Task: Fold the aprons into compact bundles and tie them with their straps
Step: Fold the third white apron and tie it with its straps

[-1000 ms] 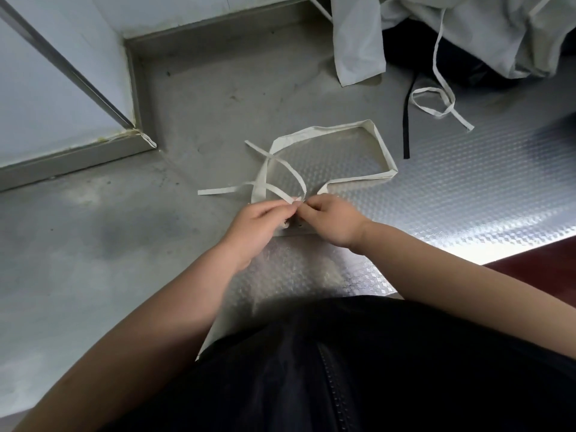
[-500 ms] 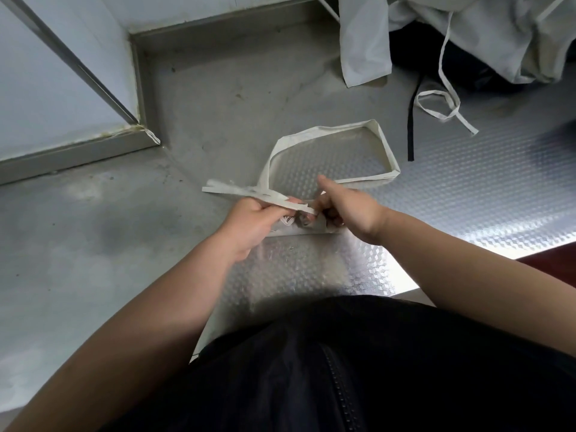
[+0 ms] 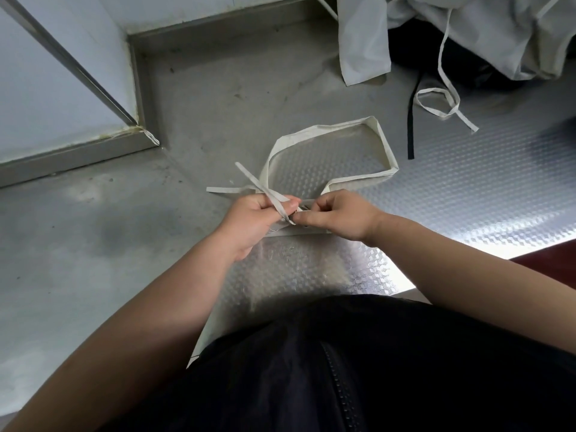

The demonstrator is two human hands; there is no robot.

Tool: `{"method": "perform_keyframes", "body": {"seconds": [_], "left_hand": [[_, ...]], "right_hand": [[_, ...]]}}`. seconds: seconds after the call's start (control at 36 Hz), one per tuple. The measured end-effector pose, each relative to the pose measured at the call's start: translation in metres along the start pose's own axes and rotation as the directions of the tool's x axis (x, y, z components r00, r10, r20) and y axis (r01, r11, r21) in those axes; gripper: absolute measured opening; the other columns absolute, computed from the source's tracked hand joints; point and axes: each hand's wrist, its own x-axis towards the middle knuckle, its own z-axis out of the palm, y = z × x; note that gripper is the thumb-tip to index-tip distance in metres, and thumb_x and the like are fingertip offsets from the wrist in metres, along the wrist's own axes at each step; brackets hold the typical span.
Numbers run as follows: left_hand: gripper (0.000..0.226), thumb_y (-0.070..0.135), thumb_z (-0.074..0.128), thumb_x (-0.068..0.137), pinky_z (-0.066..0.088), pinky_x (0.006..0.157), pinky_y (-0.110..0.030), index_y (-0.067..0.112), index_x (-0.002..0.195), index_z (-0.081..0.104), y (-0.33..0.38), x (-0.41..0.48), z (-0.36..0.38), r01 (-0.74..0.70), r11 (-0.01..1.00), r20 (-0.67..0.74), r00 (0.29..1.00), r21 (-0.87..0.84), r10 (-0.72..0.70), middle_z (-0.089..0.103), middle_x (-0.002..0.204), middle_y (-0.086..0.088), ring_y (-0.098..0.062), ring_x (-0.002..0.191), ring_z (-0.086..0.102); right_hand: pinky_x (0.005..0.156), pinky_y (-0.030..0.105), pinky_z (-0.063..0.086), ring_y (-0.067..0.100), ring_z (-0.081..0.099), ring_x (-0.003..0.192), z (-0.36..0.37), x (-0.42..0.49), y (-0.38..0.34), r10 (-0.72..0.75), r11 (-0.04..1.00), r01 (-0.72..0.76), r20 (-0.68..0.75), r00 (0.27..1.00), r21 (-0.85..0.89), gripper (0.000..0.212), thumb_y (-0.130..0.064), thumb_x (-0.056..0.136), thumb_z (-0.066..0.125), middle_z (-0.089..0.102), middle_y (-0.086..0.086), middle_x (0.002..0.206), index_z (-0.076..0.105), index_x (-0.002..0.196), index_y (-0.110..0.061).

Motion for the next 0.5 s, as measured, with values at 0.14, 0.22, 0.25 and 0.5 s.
{"method": "perform_keyframes", "body": {"seconds": [0.14,0.22,0.25,0.5], "left_hand": [[0.008,0.009,0.061,0.087,0.043,0.065,-0.010,0.012,0.088,0.069,0.000,0.001,-0.005,0.032,0.998,0.031,0.999,-0.054,-0.031,0.069,0.066,0.014,0.005,0.066,0.061],[0.016,0.009,0.060,0.088,0.046,0.076,-0.012,0.006,0.101,0.068,0.000,0.000,-0.009,0.032,0.996,0.040,0.999,-0.085,-0.029,0.072,0.075,0.012,0.002,0.079,0.063],[0.014,0.010,0.060,0.087,0.046,0.085,-0.015,0.011,0.098,0.069,-0.002,0.000,-0.009,0.027,0.997,0.041,0.999,-0.072,-0.024,0.072,0.081,0.012,-0.001,0.087,0.063],[0.013,0.007,0.062,0.087,0.043,0.097,-0.023,0.018,0.089,0.069,-0.004,-0.003,0.000,-0.033,0.998,-0.013,0.999,-0.051,0.033,0.069,0.085,0.012,-0.003,0.089,0.062]], "right_hand": [[0.055,0.025,0.036,0.020,0.049,0.070,0.014,0.005,-0.003,-0.045,0.969,0.011,-0.132,0.990,-0.246,0.036,-0.030,0.093,0.052,0.049,0.001,0.064,0.050,0.061,-0.014],[0.071,0.027,0.041,0.019,0.054,0.082,0.013,0.007,-0.006,0.049,0.999,-0.046,-0.154,0.987,0.025,0.031,-0.026,0.096,0.046,0.061,0.003,0.080,0.060,0.070,-0.015],[0.072,0.025,0.040,0.016,0.054,0.080,0.009,0.007,-0.006,0.066,0.991,-0.052,-0.105,0.992,0.126,0.030,-0.024,0.094,0.048,0.062,0.001,0.080,0.062,0.069,-0.016],[0.063,0.028,0.031,0.012,0.043,0.061,-0.006,0.007,0.000,0.003,0.908,-0.083,0.192,0.981,0.410,0.046,-0.035,0.095,0.035,0.055,0.004,0.070,0.055,0.061,-0.012]]}}
